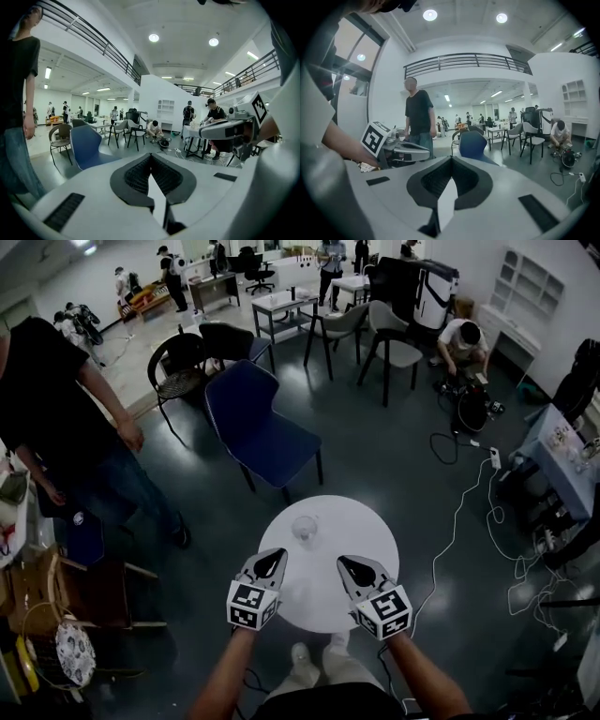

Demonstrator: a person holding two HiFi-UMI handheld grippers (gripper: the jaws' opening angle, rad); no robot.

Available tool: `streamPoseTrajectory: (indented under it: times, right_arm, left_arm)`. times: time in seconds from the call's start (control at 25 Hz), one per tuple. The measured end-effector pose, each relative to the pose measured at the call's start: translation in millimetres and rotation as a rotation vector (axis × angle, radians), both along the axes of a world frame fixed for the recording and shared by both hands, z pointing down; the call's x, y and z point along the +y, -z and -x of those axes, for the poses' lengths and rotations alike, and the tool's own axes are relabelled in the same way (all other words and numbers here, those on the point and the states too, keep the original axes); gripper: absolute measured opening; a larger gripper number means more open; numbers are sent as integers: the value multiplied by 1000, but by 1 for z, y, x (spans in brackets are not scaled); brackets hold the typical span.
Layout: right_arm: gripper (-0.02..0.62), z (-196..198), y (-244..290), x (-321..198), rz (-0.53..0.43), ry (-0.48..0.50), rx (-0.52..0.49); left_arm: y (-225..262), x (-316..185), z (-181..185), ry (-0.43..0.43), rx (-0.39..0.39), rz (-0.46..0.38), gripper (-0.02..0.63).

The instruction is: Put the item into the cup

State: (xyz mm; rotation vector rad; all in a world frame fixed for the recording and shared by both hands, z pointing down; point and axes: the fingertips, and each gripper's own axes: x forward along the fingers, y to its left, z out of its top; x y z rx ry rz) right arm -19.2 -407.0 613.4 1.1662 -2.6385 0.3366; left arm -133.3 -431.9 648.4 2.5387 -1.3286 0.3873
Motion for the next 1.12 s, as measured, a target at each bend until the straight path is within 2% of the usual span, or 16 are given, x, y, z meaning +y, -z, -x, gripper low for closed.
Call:
streamPoseTrajectory:
  times: [0.56, 0.84, 1.12]
  right_arm:
    - [9, 40, 74, 58, -117, -18, -14]
    - [9, 71, 99, 88, -165, -29, -25]
    - [9, 82, 110, 107, -193, -21, -28]
  left_arm:
    - [89, 91, 36, -5, 87, -119, 17]
    - [113, 132, 68, -4, 129, -163, 17]
    - [127, 153, 74, -7, 144, -202, 17]
